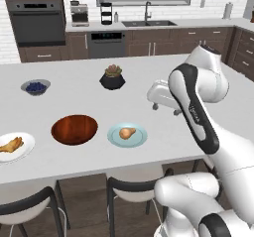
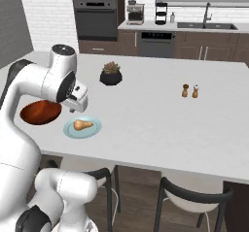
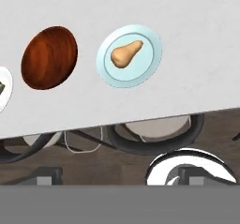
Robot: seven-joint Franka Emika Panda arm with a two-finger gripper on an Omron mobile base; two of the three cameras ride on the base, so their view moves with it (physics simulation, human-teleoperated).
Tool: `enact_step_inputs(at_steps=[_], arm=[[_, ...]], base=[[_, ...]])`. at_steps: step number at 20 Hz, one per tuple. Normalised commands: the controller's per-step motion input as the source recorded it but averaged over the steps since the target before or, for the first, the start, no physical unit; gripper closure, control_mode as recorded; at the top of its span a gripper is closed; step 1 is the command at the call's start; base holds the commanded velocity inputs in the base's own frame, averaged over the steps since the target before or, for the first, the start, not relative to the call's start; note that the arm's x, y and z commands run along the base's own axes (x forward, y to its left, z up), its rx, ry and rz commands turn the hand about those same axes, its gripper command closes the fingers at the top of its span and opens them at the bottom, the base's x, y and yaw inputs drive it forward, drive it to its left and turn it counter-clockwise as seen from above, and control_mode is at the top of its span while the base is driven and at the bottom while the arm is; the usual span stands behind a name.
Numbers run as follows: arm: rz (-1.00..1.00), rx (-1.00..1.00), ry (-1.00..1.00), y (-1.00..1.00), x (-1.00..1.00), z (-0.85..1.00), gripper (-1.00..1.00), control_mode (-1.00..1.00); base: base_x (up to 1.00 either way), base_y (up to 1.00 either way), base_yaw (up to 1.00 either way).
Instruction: Pick the chicken drumstick and squash from their plates and place them in the bowl. Then put the bowl in the fridge.
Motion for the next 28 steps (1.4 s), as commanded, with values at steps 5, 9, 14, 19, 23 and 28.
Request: enact_step_inputs(at_steps=[5,9,14,19,23,28], arm=[[-0.50,0.18,0.32,0.10,-0.05,-0.06,-1.00,-1.00],[-0.37,0.05,0.57,0.00,0.40,-0.05,-1.00,-1.00],[-0.09,0.00,0.19,0.00,0.53,-0.32,-1.00,-1.00],[0.00,0.00,0.05,0.00,0.62,-0.53,-1.00,-1.00],[0.00,0.00,0.07,0.00,0.62,-0.58,-1.00,-1.00],[0.00,0.00,0.13,0.00,0.67,-0.56,-1.00,-1.00]], base=[[0.00,0.00,0.00],[0.00,0.00,0.00],[0.00,0.00,0.00],[0.00,0.00,0.00],[0.00,0.00,0.00],[0.00,0.00,0.00]])
